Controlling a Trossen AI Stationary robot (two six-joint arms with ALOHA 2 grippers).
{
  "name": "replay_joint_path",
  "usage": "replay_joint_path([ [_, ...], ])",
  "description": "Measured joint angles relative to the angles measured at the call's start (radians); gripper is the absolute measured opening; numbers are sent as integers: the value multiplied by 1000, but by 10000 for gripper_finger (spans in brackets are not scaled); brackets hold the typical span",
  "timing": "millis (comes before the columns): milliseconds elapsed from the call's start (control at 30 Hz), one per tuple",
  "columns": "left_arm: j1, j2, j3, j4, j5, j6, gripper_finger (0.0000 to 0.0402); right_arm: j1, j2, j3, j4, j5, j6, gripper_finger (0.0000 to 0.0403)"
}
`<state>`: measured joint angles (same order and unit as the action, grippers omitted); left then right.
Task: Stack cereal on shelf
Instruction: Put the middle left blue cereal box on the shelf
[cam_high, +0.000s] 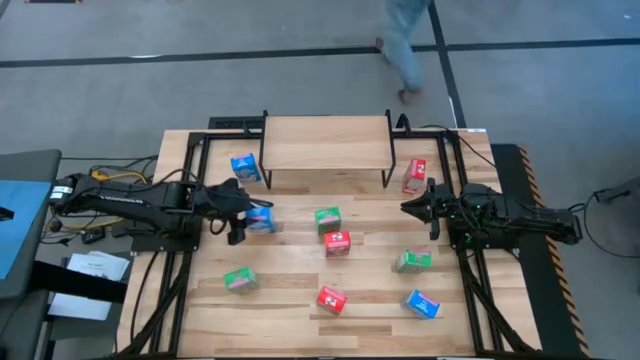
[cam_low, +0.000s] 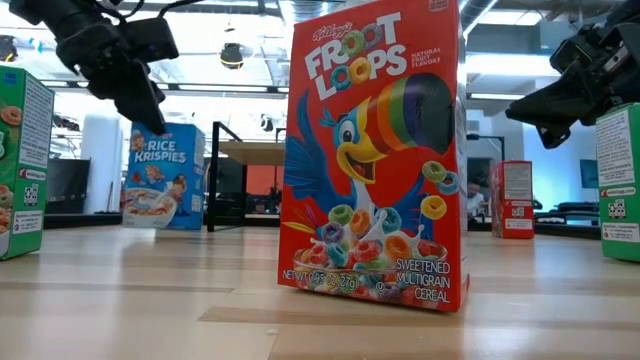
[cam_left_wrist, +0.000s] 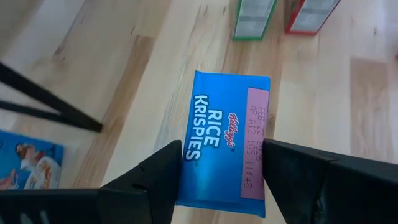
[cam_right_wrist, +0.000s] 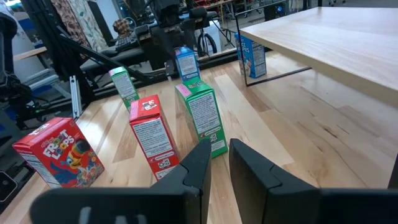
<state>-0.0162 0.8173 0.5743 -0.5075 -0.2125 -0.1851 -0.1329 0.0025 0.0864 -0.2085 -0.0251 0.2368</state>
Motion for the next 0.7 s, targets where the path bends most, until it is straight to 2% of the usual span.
replay_joint_path([
  [333,0,0,0,85,11,0,196,0,0,0,0,0,0,82],
  [700,0,0,0,249,11,33,196,0,0,0,0,0,0,82],
])
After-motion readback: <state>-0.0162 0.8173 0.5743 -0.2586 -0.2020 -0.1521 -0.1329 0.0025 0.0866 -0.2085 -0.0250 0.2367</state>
